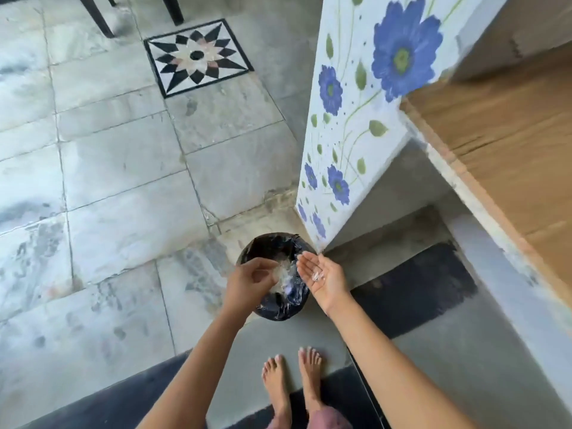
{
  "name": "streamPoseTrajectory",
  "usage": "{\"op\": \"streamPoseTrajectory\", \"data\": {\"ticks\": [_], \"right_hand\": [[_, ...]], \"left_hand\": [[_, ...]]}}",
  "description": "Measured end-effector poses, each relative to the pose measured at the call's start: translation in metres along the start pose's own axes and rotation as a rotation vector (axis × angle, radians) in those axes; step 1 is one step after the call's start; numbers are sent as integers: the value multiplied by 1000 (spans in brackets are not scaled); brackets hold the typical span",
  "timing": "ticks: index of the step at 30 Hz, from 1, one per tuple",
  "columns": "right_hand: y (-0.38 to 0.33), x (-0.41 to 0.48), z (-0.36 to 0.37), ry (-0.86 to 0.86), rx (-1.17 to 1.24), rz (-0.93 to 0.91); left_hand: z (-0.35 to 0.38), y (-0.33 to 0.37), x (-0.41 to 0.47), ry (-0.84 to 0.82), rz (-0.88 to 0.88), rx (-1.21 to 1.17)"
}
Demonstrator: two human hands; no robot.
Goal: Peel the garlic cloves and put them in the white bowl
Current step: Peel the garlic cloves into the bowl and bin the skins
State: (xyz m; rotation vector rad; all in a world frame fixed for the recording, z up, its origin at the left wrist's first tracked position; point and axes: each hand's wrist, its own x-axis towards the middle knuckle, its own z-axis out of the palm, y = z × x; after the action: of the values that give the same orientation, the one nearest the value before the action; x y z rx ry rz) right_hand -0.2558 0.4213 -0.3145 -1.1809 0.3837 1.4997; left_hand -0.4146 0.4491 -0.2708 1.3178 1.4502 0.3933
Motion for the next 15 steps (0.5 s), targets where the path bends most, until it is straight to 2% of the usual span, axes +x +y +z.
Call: {"op": "streamPoseTrajectory", "data": {"ticks": [8, 13, 15], "right_hand": [[64, 199, -40, 81, -227, 112], [90, 263, -65, -1, -375, 245], [94, 273, -74, 1, -353, 272]], "left_hand": [[62, -164, 144, 17, -150, 7], [90, -230, 184, 25, -192, 24], [99, -245, 189, 50, -207, 50]]}}
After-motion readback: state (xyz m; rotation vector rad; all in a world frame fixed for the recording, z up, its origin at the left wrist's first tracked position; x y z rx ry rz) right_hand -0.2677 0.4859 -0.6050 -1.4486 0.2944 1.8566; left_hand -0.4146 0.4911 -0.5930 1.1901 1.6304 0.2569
